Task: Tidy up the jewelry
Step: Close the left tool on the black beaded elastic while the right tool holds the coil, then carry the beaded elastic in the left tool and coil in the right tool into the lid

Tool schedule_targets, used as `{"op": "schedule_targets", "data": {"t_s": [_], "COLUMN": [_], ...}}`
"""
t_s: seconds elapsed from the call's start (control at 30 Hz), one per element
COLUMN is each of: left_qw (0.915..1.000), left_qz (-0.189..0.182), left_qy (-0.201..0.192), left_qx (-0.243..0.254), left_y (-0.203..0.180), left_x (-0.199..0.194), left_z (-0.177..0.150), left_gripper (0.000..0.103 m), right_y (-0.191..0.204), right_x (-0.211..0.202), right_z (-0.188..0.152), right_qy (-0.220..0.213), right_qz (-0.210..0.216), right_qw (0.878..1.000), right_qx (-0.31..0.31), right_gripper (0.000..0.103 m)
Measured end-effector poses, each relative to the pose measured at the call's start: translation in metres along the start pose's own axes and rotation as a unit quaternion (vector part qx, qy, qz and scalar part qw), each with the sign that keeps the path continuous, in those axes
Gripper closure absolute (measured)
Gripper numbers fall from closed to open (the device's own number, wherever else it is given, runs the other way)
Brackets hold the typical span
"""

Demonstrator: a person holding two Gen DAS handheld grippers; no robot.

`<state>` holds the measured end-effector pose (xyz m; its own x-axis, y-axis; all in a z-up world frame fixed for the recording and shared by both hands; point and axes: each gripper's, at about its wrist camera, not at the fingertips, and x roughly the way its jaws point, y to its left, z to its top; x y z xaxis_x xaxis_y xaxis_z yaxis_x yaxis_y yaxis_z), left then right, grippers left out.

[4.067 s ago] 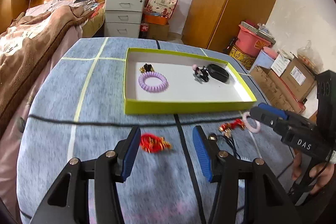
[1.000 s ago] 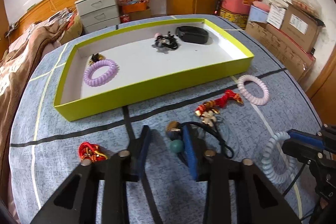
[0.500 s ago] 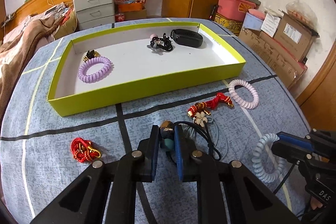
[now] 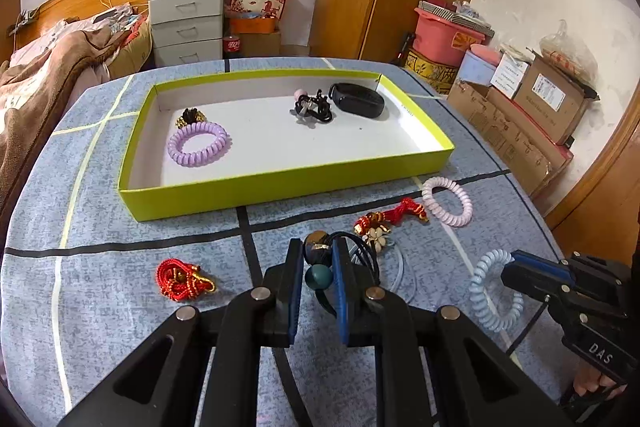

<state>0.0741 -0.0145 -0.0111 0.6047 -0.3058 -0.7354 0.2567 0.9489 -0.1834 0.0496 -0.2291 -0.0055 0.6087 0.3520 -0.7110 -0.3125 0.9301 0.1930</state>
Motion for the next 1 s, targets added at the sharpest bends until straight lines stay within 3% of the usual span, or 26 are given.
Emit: {"op": "schedule_targets", "data": {"t_s": [0.37, 0.7, 1.0], "left_qw": [0.9996, 0.9991, 0.9984], "left_qz": [-0.004, 0.003, 0.014], "left_qy": [-0.023, -0.030, -0.026], "left_qx": [-0.018, -0.030, -0.048], "left_y": [0.011, 0.032, 0.050], "left_x": [-0.016, -0.005, 0.015], "left_z": [0.021, 0.056, 0.084], "left_gripper": [0.088, 0.088, 0.088], "right_y": [-0.005, -0.017, -0.031], "right_x": [-0.006, 0.019, 0.053], "right_z": [0.031, 0.077, 0.104], "right_qy": [-0.022, -0.026, -0.004], "right_qz": [-0.016, -0.039, -0.050], "right_qw": [1.000, 0.999, 0.999], "right_qx": [0.005, 0.010, 0.018], "right_gripper": [0.093, 0.093, 0.093]}}
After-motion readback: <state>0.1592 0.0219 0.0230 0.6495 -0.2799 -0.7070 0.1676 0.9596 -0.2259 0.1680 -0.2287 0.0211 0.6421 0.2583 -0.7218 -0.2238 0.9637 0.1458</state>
